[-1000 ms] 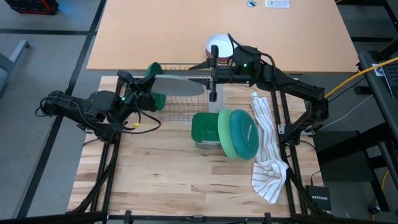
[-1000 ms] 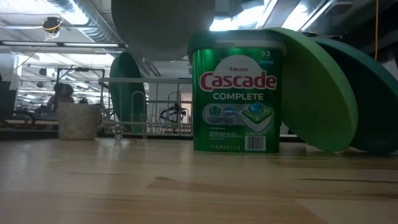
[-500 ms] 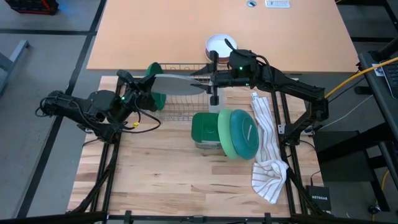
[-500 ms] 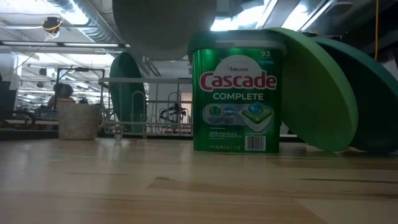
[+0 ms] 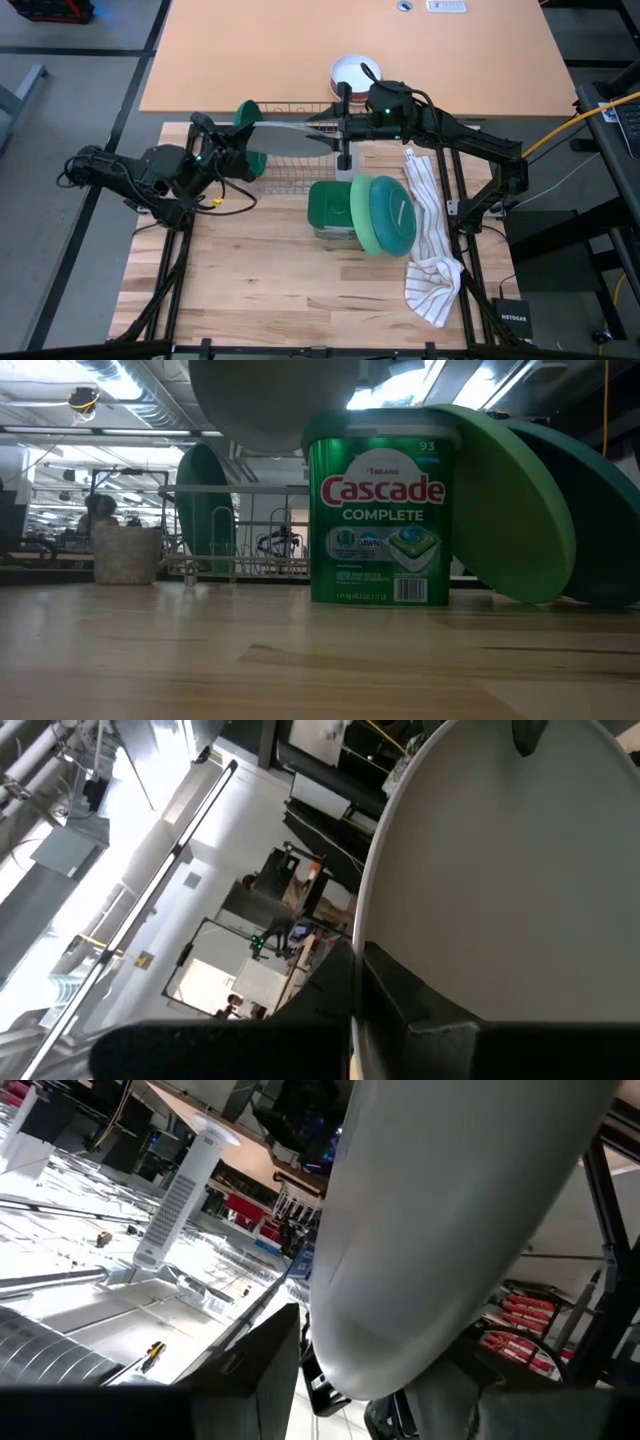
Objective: Sort dishes
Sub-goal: Put the gray plate into the dish rack
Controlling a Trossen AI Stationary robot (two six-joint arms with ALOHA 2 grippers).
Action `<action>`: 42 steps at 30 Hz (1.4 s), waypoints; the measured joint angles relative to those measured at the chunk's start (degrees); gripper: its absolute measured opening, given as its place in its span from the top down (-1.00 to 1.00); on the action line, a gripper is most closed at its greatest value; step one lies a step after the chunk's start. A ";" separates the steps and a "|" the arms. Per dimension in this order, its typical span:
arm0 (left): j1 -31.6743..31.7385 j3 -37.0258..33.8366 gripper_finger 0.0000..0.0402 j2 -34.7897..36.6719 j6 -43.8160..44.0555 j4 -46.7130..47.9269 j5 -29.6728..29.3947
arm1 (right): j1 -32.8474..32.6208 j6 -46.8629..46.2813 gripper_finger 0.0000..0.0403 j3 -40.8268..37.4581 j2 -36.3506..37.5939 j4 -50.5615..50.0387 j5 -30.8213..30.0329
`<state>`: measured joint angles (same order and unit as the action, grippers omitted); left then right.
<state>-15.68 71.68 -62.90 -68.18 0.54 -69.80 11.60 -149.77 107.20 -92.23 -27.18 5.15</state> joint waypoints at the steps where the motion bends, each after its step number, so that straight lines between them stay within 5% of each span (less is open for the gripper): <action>1: 0.00 0.00 1.00 -0.01 0.00 0.01 0.02 | 0.00 0.02 0.19 0.00 0.00 0.00 -0.02; 42: -0.02 0.00 1.00 -0.06 -0.15 0.00 0.20 | 0.04 0.11 0.19 0.00 0.00 0.02 -0.93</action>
<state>-15.70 71.68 -62.96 -68.34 0.54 -69.60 11.64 -149.67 107.20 -92.23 -27.16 4.22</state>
